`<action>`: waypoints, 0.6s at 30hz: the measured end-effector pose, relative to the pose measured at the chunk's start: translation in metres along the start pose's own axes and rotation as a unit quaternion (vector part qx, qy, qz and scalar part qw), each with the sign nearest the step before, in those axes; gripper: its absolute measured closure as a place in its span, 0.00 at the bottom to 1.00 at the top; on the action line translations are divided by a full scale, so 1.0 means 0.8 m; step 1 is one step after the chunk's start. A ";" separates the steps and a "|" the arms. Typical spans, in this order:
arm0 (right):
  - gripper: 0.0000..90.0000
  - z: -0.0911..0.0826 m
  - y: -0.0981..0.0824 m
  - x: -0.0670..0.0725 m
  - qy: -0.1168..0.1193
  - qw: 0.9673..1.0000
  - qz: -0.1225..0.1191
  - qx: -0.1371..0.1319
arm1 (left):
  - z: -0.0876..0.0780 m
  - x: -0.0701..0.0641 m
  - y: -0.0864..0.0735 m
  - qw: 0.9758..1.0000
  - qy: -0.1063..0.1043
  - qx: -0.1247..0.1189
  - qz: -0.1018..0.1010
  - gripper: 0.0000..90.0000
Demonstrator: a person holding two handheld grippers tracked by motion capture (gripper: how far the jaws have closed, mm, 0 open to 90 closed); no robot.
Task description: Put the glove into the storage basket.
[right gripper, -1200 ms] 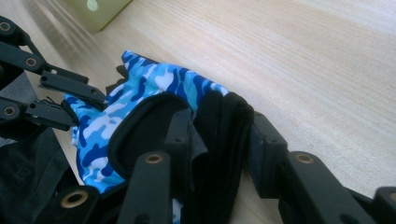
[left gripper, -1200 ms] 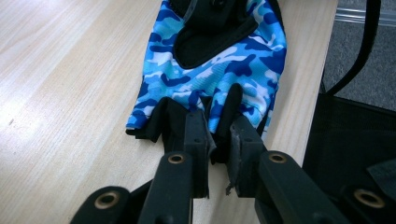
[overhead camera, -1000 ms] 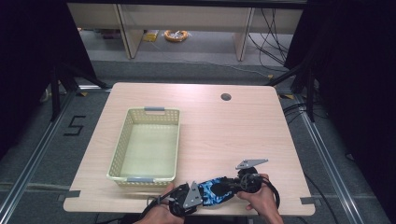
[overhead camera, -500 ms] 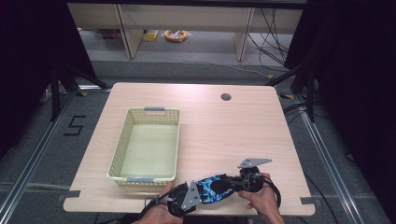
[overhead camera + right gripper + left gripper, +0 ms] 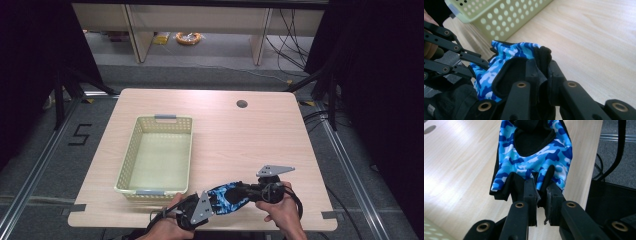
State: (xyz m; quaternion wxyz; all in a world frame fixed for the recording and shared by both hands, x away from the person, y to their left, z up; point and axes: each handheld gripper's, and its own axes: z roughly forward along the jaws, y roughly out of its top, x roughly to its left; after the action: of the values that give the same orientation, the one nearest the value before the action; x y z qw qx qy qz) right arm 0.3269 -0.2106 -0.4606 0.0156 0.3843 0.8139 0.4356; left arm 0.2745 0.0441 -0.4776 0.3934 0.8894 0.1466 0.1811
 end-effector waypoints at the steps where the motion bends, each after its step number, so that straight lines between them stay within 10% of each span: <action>1: 0.92 -0.002 0.003 0.001 -0.002 1.000 0.001 0.000 | -0.004 0.003 0.003 1.000 -0.001 0.002 0.007 0.90; 18: 0.92 -0.010 0.076 0.035 0.009 0.999 -0.033 -0.029 | -0.065 0.047 0.023 0.999 0.031 -0.013 0.002 0.90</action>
State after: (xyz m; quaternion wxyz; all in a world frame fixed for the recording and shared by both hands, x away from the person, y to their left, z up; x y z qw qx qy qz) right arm 0.3413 -0.1782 -0.4031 0.0341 0.3523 0.8135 0.4615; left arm 0.2878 0.0810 -0.4231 0.3997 0.8784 0.1543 0.2115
